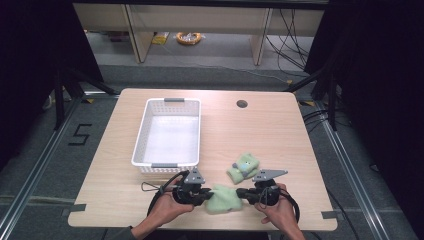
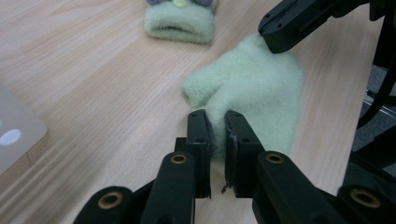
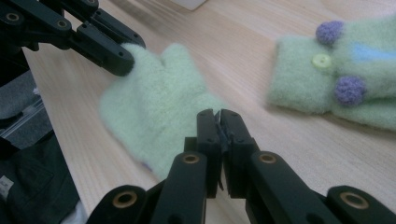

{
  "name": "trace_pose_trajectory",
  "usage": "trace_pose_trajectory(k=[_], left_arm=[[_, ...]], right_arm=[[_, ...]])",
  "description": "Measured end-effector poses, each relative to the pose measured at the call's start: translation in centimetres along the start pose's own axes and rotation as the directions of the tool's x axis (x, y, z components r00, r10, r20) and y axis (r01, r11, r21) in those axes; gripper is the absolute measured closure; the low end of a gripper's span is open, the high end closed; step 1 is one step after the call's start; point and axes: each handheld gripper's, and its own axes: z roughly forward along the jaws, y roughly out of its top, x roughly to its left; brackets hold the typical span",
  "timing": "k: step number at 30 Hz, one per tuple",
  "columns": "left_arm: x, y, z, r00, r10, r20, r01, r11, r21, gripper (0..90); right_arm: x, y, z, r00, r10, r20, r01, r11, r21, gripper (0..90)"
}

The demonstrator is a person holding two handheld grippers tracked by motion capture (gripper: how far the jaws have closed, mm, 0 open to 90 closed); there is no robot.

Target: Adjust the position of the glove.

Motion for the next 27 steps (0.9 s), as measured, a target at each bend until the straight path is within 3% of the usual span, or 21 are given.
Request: trace_pose_trajectory(k=[3, 4, 6, 13, 15, 16, 20, 21, 23, 24, 26, 27], left_arm=[[0.16, -0.18, 0.14, 0.9998, -0.017, -0.011, 0.018, 0.9998, 0.012, 81.3], [0.23, -0.17, 0.09, 1.0, -0.004, 0.0, 0.004, 0.9999, 0.012, 81.3], [0.17, -0.25, 0.29, 0.9995, -0.031, 0.002, 0.031, 0.9995, -0.003, 81.3], [0.27, -0.46, 0.39, 1.0, -0.001, 0.01, 0.001, 0.9996, 0.029, 80.8], [0.28, -0.51, 0.5, 1.0, -0.009, 0.004, 0.009, 0.9998, 0.019, 80.4], [0.17, -0.58, 0.56, 0.9994, -0.035, 0.003, 0.035, 0.9993, 0.015, 80.2], [0.09, -0.65, 0.52, 0.999, -0.043, 0.01, 0.043, 0.999, 0.015, 78.5], [0.05, -0.65, 0.51, 0.9987, -0.049, 0.014, 0.049, 0.9987, 0.013, 77.7], [0.1, -0.61, 0.26, 0.9994, -0.033, 0.013, 0.033, 0.9993, 0.016, 73.3], [0.05, -0.61, 0.16, 0.9995, -0.031, 0.012, 0.031, 0.9995, 0.011, 71.2], [-0.03, -0.6, -0.16, 0.9998, -0.018, 0.002, 0.018, 0.9997, 0.016, 68.3], [-0.13, -0.57, -0.29, 0.9997, -0.024, 0.009, 0.024, 0.9997, 0.01, 67.4]], right_arm=[[0.06, -0.01, 0.04, 0.9999, -0.003, 0.015, 0.003, 1.0, 0.012, 87.2], [0.05, 0.02, 0.08, 0.9998, -0.009, 0.017, 0.009, 1.0, 0.013, 87.2], [0.1, 0.08, 0.13, 0.9997, -0.008, 0.023, 0.008, 1.0, 0.02, 87.1], [0.03, -0.03, 0.49, 0.9991, -0.025, 0.036, 0.024, 0.999, 0.036, 86.7], [-0.01, -0.08, 0.62, 0.9985, -0.035, 0.041, 0.034, 0.999, 0.035, 86.4], [0.02, -0.08, 0.63, 0.9988, -0.03, 0.039, 0.028, 0.999, 0.041, 86.2], [-0.02, -0.13, 0.75, 0.9985, -0.037, 0.041, 0.035, 0.998, 0.047, 83.5], [0.05, -0.21, 0.96, 0.9983, -0.036, 0.047, 0.035, 0.999, 0.023, 81.9], [-0.02, -0.14, 0.83, 0.9978, -0.05, 0.044, 0.048, 0.998, 0.044, 79.7], [0.03, -0.22, 1.01, 0.9982, -0.041, 0.044, 0.04, 0.999, 0.019, 78.7], [0.21, -0.18, 0.79, 0.9991, -0.02, 0.038, 0.018, 0.999, 0.038, 76.5], [0.08, -0.08, 0.65, 0.9986, -0.036, 0.04, 0.034, 0.998, 0.044, 75.2]])
